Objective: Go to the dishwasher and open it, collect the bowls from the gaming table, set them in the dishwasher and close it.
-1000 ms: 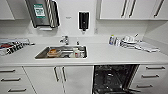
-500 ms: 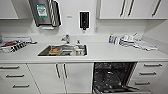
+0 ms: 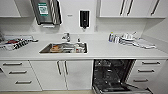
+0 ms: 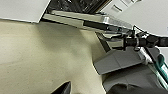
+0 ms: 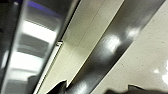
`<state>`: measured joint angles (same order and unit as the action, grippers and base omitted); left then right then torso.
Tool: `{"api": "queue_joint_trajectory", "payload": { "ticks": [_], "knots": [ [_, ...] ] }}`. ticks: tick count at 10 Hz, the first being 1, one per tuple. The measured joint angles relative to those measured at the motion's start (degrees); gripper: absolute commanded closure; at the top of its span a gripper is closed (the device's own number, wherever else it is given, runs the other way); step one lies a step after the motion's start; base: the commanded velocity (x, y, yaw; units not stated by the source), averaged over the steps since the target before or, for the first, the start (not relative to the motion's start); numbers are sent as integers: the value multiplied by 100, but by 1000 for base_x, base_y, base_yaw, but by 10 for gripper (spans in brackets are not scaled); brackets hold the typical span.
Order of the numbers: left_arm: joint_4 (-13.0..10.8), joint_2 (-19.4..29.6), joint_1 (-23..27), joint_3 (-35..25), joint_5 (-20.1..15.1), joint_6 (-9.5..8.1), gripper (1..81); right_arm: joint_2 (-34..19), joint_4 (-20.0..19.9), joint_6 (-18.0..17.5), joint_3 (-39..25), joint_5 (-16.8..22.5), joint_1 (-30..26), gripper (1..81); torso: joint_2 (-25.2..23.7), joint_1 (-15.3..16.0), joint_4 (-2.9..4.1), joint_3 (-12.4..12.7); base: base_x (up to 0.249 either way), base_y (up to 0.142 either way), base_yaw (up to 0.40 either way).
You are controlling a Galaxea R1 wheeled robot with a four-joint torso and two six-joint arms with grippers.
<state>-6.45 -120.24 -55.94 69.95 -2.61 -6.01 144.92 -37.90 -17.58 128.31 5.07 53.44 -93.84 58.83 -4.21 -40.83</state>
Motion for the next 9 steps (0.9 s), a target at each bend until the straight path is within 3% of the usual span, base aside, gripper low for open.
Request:
{"api": "queue_joint_trajectory", "payload": {
  "ticks": [2, 3, 4, 5, 6, 9],
  "knots": [
    [-24, -22, -32, 11, 44, 6, 10, 249, -7, 28, 369, -152, -61, 10, 2, 5, 0, -2, -108, 0, 0],
    [-40, -60, -89, 26, 27, 20, 10, 285, 67, 319, 446, 206, -91, 10, 2, 5, 2, -2, -109, 0, 0],
    [-68, -93, -106, 41, 33, 21, 10, 336, 369, 551, 533, 1202, 190, 10, 2, 5, 2, -2, -108, 0, 0],
    [-88, -116, -150, 89, 9, 21, 10, 496, 505, 599, 564, 1697, 1053, 10, 0, 5, 2, -2, -103, 0, 0],
    [-93, -199, -218, 196, -2, 21, 10, 544, 540, 664, 566, 1907, 1421, 10, -2, 2, 2, -2, 0, 0, 0],
    [-107, -405, -343, 577, 13, 45, 10, 428, 533, 940, 879, 1504, 783, 10, -5, -2, 2, -2, 0, 0, 0]
  ]
}}
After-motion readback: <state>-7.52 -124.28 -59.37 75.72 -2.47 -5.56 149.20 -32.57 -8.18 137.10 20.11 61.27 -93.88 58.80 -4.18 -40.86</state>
